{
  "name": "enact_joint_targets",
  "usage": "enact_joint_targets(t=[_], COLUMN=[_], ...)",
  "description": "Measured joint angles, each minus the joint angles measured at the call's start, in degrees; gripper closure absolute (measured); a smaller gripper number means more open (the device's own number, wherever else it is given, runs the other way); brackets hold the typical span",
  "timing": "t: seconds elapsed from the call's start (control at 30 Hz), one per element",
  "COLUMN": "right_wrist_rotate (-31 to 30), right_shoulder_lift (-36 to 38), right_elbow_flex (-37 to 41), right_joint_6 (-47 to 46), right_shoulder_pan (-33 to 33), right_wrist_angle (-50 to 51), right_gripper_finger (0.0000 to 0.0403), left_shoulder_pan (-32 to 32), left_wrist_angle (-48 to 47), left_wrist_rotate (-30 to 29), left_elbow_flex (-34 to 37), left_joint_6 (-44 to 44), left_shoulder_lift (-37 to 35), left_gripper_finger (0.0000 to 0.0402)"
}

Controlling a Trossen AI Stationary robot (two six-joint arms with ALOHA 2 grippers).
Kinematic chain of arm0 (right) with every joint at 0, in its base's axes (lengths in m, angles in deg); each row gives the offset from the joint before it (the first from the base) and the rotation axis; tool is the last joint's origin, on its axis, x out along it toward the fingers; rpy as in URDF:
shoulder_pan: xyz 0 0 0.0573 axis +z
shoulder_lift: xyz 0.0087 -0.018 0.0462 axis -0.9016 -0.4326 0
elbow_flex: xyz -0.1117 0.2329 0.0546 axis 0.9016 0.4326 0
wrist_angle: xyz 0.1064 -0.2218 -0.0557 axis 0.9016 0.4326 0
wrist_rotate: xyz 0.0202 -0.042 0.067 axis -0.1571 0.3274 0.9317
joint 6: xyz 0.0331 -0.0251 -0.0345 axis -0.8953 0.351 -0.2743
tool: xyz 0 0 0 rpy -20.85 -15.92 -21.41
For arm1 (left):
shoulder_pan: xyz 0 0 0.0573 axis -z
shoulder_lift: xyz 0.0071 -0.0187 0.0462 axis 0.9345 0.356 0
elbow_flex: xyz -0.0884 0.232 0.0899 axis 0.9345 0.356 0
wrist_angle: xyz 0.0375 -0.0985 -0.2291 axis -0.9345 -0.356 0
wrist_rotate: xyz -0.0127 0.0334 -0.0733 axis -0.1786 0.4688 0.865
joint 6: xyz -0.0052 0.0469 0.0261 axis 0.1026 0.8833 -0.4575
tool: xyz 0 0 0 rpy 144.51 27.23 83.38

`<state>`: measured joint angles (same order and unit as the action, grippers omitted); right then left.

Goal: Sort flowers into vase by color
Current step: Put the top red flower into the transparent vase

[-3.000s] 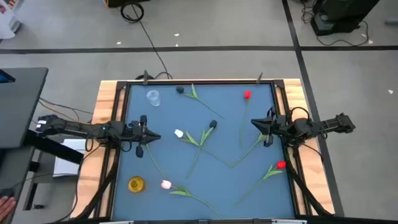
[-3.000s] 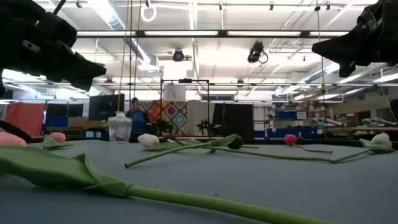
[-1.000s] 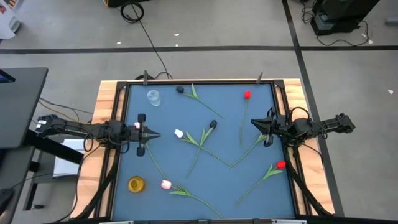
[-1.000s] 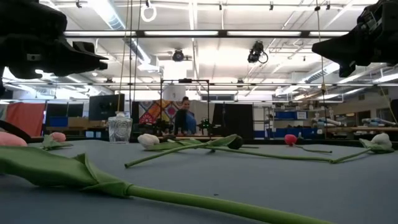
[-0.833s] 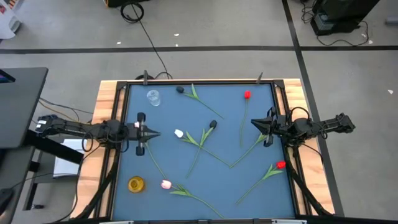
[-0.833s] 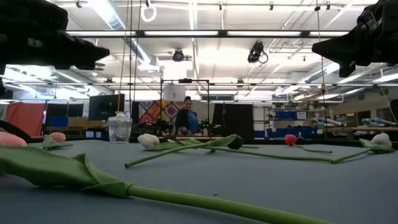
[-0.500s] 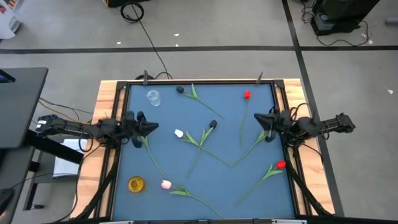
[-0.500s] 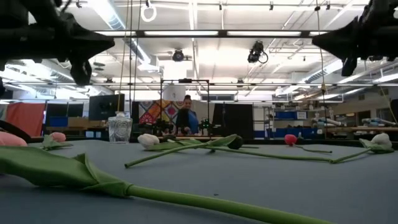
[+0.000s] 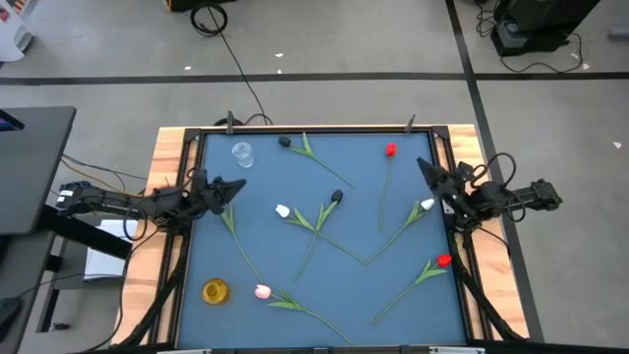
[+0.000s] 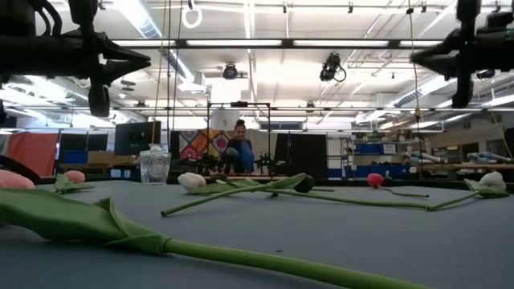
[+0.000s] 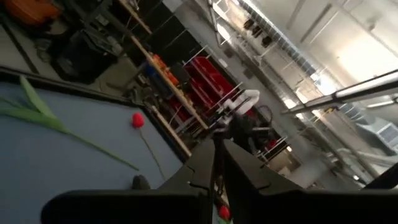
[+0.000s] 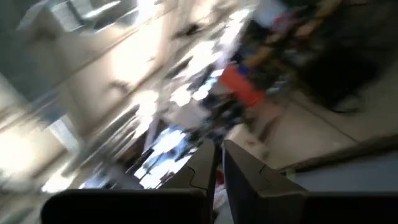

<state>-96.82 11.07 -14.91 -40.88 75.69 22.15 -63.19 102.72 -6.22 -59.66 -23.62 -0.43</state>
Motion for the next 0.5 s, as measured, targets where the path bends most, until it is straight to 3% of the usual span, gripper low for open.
enact_joint_targets(t=[0.07, 0.23, 0.5], right_wrist_rotate=[-2.92, -1.45, -0.28], right_shoulder_lift=[-0.65, -5.45, -24.37], right_elbow_flex=[0.00, -1.70, -14.12], right_joint_6=[-4.48, -12.55, -23.14], right_shoulder_pan=[-0.47, -1.56, -4.05], right_wrist_angle=[0.72, 3.25, 13.49], right_gripper_finger=[0.0365, 0.0387, 0.0392], left_shoulder_pan=[-0.26, -3.24, -11.25], left_wrist_angle=[0.72, -5.54, -23.82], left_wrist_rotate=[-0.13, 2.51, 10.75], left_elbow_flex=[0.00, -2.71, -14.28], left_joint_6=[2.31, 0.04, 1.60], left_shoulder_lift=[0.05, 1.39, 10.23], left_gripper_finger=[0.0367, 0.0361, 0.0304])
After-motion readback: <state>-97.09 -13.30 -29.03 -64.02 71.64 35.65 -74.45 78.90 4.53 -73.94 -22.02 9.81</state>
